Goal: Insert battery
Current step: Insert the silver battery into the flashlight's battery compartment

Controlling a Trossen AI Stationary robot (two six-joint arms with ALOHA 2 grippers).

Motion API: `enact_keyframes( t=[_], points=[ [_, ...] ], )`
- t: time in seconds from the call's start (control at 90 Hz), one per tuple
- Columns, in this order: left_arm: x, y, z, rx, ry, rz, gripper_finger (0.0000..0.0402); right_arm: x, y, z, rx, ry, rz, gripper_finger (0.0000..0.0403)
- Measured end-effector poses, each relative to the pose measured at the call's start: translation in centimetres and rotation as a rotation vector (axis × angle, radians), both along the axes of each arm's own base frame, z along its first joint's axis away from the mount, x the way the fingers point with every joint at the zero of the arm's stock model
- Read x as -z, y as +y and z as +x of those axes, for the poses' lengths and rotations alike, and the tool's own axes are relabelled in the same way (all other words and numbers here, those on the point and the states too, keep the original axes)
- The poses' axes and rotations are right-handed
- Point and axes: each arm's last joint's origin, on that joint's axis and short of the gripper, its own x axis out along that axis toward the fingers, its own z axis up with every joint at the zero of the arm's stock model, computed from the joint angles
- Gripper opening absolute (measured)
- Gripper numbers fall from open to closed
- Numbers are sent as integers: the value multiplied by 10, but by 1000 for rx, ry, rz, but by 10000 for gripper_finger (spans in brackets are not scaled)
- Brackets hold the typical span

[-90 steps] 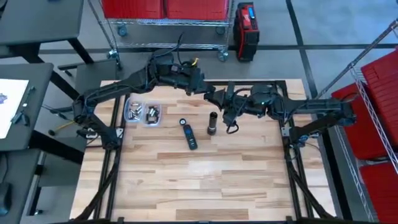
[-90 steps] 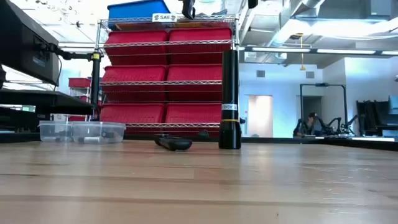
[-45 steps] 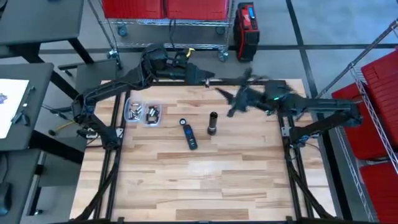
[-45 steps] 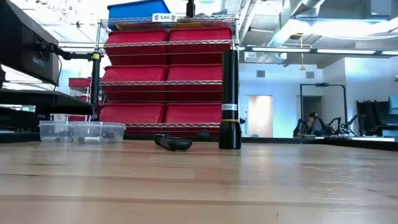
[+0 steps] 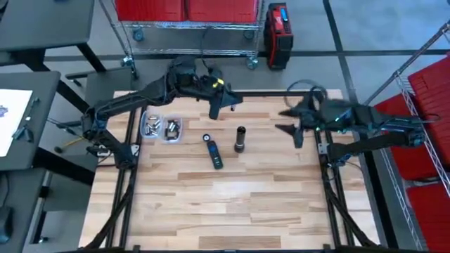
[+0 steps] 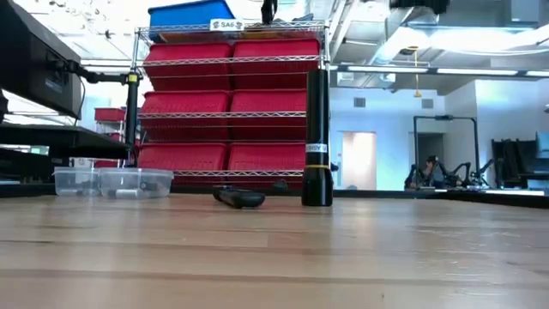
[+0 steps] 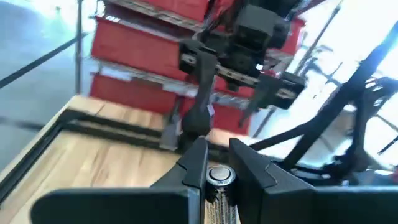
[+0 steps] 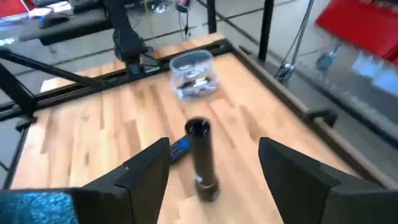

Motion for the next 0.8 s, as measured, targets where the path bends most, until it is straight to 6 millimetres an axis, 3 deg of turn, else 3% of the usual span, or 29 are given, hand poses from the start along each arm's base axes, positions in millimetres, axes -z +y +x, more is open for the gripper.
enact_keyframes(
  t=[0.222, 0.422, 0.622, 0.8],
  points=[
    [38, -16, 11, -3, -138, 108, 26, 83, 5, 16, 15, -88, 63, 227],
    [79, -24, 11, -78, -89, 104, 26, 121, 4, 27, 32, -181, 71, 227],
    [89, -27, 10, -99, -96, 109, 26, 126, 5, 37, 11, -181, 3, 227],
    [66, -33, 10, -73, -271, 100, 26, 90, 0, 46, 4, -414, -20, 225]
  ],
)
